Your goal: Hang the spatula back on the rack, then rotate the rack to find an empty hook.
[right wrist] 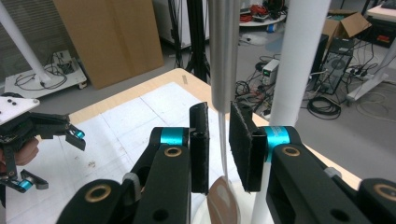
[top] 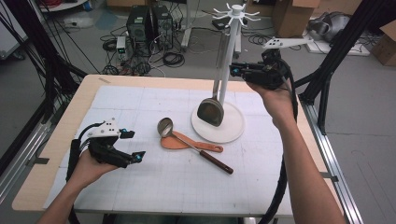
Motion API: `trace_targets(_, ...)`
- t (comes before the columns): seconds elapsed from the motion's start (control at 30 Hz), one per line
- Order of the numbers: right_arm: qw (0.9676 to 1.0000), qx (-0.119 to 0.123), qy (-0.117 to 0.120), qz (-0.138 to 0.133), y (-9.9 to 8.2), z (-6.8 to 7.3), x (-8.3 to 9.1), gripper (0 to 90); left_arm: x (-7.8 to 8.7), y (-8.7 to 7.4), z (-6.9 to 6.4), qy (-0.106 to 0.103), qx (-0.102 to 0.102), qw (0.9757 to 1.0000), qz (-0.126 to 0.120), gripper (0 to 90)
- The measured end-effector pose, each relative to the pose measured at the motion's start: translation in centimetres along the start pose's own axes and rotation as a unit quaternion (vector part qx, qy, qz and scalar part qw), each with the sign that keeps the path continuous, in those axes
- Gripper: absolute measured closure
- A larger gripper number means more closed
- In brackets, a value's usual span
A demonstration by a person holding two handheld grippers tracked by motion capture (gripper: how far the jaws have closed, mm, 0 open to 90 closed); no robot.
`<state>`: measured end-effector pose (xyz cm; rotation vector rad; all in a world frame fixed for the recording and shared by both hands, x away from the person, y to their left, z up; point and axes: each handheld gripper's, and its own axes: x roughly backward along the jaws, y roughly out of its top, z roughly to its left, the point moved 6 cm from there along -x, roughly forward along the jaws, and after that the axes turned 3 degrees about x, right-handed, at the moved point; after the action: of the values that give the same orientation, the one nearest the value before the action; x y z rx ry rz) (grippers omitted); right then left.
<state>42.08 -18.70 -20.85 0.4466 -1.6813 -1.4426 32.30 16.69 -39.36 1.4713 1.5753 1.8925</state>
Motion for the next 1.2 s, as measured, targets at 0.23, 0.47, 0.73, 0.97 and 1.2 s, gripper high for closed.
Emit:
trace_targets(0.23,0.9999,0.008,0.012,-0.003,1.3,0.1,1.1,87.0,0.1,0.0,0.1,0.003,0.0,1.0,0.001,14.1)
trace_targets(0.47,0.9997,0.019,0.011,-0.012,2.8,0.1,2.1,89.3,0.1,0.0,0.2,0.004,0.002,1.0,-0.001,14.1)
trace_targets(0.73,0.9997,0.013,0.015,-0.015,3.6,-0.6,3.0,89.4,0.1,0.0,0.1,0.003,0.0,1.0,-0.001,14.1)
trace_targets(0.97,0.9997,0.007,0.014,-0.019,4.0,-1.3,3.4,89.4,0.1,-0.1,0.2,0.0,0.0,1.0,0.001,14.1)
trace_targets(1.2,0.9998,0.007,0.006,-0.018,4.5,-1.7,3.6,89.4,0.1,-0.1,0.1,0.002,-0.001,1.0,0.001,14.1)
